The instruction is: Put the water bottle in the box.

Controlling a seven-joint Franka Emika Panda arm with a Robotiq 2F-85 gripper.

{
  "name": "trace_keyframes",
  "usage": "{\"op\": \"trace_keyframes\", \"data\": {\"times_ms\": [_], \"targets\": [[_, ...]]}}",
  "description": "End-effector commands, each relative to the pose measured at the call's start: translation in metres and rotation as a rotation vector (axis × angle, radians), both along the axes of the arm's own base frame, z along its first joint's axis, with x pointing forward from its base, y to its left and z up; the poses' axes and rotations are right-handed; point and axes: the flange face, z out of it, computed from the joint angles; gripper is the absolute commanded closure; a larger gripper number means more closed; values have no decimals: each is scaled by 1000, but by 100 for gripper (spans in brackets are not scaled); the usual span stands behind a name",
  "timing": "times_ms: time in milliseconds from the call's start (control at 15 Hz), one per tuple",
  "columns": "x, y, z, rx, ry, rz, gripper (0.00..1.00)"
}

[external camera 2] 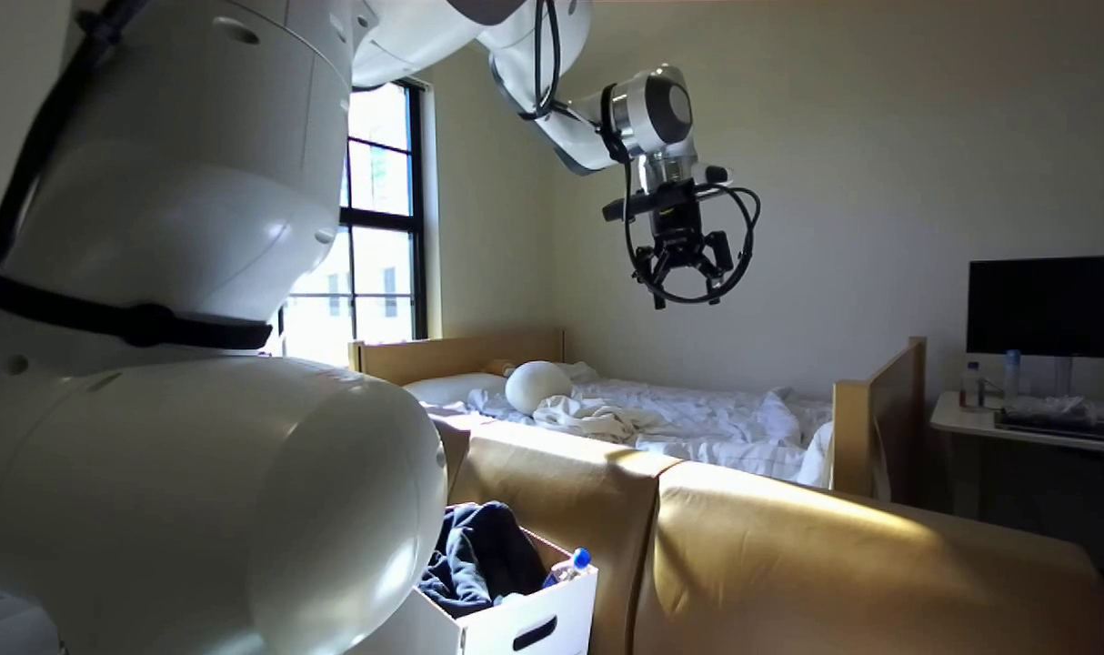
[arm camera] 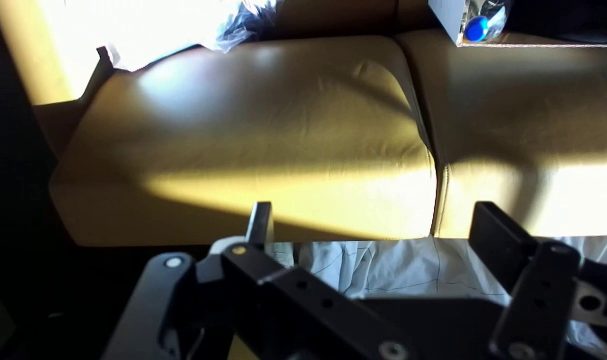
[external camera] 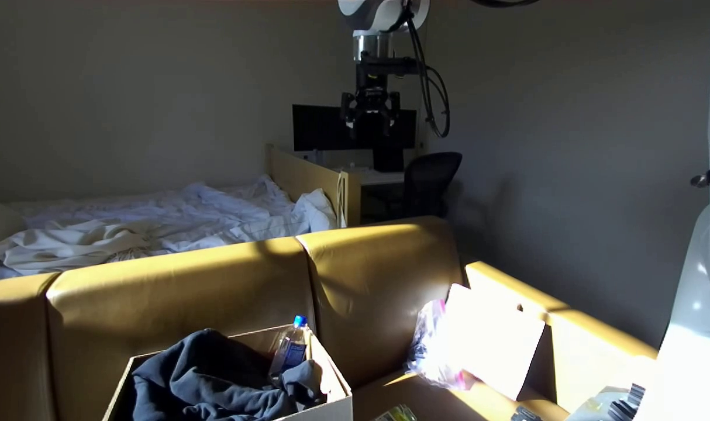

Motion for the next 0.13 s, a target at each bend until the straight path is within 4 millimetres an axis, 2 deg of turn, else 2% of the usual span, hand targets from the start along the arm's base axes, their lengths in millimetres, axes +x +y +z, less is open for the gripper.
{"op": "trace_keyframes", "data": {"times_ms": [0,67], "targets": [[0,1,0,0,2,1,0],[0,2,-2,1,3,2,0]]}}
